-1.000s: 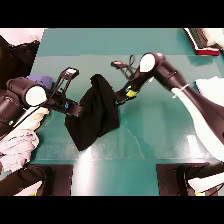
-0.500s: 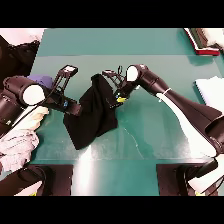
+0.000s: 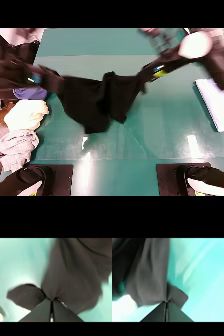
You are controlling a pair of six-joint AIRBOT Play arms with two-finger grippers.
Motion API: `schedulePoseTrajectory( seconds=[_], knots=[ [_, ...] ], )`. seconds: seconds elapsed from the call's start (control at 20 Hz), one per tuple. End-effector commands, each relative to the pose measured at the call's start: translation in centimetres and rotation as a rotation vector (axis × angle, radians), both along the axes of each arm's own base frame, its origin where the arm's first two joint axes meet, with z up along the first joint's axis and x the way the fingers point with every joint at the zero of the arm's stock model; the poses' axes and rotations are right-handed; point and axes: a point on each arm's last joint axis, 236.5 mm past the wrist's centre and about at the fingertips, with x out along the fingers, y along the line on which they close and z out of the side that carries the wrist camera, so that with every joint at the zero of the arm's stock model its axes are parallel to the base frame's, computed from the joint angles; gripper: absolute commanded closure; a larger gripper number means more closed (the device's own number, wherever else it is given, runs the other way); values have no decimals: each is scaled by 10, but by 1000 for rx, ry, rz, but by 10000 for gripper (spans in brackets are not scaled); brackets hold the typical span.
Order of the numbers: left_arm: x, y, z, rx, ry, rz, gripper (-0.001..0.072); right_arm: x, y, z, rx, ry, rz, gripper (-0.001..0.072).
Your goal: Fold the shirts.
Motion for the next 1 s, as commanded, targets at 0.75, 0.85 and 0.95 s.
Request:
schedulePoseTrajectory(
  seconds=[0.75, 0.85, 0.95],
  knots=[
    [-104, -10, 152, -264, -154, -194, 684, -154, -232, 219, 87, -633, -698, 700],
    [-86, -15, 106, -200, -34, -173, 684, -134, -213, 191, 162, -486, -627, 700],
    [-65, -18, 53, -114, 85, -143, 684, -113, -198, 156, 196, -306, -552, 701]
  ],
)
